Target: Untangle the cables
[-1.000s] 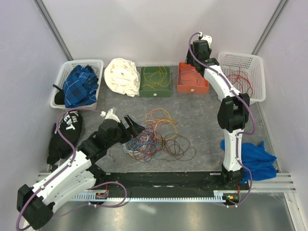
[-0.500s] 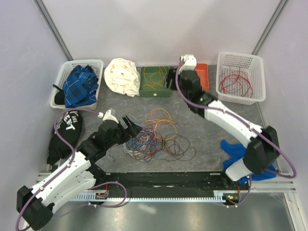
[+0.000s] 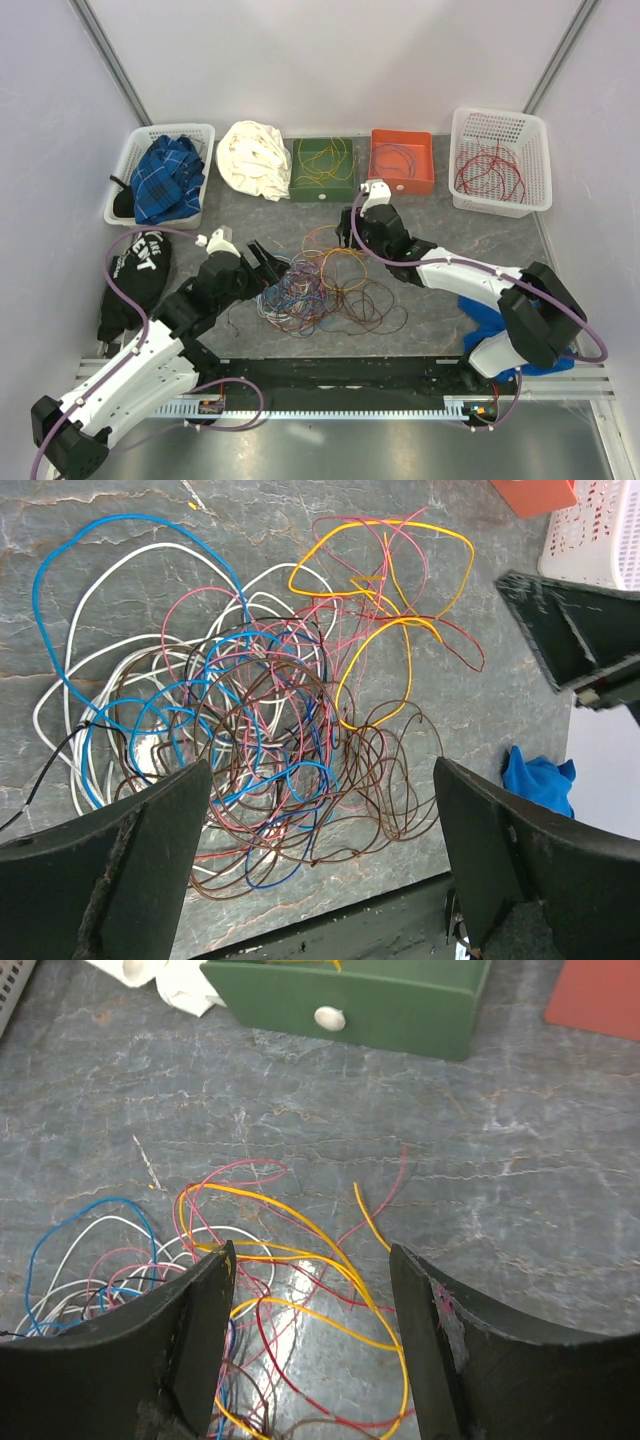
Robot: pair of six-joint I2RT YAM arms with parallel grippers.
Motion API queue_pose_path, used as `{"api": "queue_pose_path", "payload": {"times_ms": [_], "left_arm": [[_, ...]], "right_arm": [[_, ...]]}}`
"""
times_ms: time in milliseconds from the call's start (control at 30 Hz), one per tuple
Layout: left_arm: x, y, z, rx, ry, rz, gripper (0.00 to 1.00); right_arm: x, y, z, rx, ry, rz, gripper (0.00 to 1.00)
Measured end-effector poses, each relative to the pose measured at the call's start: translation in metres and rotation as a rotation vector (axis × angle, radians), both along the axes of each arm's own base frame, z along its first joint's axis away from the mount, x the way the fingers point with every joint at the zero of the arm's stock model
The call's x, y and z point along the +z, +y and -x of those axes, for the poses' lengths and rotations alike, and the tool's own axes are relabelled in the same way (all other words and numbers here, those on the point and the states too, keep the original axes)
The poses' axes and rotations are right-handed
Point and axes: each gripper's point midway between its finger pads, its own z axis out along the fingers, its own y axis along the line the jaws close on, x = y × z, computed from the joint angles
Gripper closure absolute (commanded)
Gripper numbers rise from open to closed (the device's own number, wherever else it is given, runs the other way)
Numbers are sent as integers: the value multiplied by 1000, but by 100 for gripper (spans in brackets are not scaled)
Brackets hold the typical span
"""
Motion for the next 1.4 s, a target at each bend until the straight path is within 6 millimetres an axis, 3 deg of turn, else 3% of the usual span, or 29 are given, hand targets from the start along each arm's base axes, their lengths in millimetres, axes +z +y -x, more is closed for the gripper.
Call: {"api": "queue_pose_path", "payload": {"times_ms": [133,200,233,300,333,433,533,600,733,800,867,967,1100,1133,1200,1233,1300,1400], "left_arm": [[0,2,3,4,0,8,2],[1,4,5,6,-3,10,2],[1,5,6,8,-4,10,2],[1,7,7,12,-4,8,2],[1,8,8,13,-3,6,2],[0,11,9,23,-3,-3,2],[1,15,9,38,-10,-10,4],[3,19,9,51,-20,-14,4],[7,24,6,73,-46,-23,5],[9,25,5,74,-57,-33,5],[10,26,3,78,-67,-45,5],[9,26,0,75,-69,-59,5],[5,23,-3,55,-67,-87,9],[4,22,-4,47,-69,-96,10],[1,17,-7,21,-66,-109,14],[-3,14,-8,7,-58,-120,15],[-15,8,-11,-23,-21,-150,17],[-42,2,-13,-57,64,-212,19]], "right_arm": [[-22,9,-5,14,20,13,29],[-40,10,-7,14,40,40,35],[-49,10,-9,10,48,57,58],[-67,10,-13,7,70,104,82],[-76,11,-14,5,84,115,100],[-82,12,-12,5,93,123,100],[-57,17,-1,21,42,104,100],[-16,29,20,68,-31,63,100],[97,45,70,176,-220,-111,100],[133,46,93,216,-273,-178,100],[154,35,106,215,-298,-216,100],[152,24,119,211,-282,-218,100],[108,11,135,213,-205,-144,97],[94,7,137,208,-179,-116,83],[75,-1,139,188,-137,-70,68],[68,-4,139,178,-123,-51,55],[61,-10,139,158,-107,-26,46],[61,-15,138,138,-106,-24,42]]}}
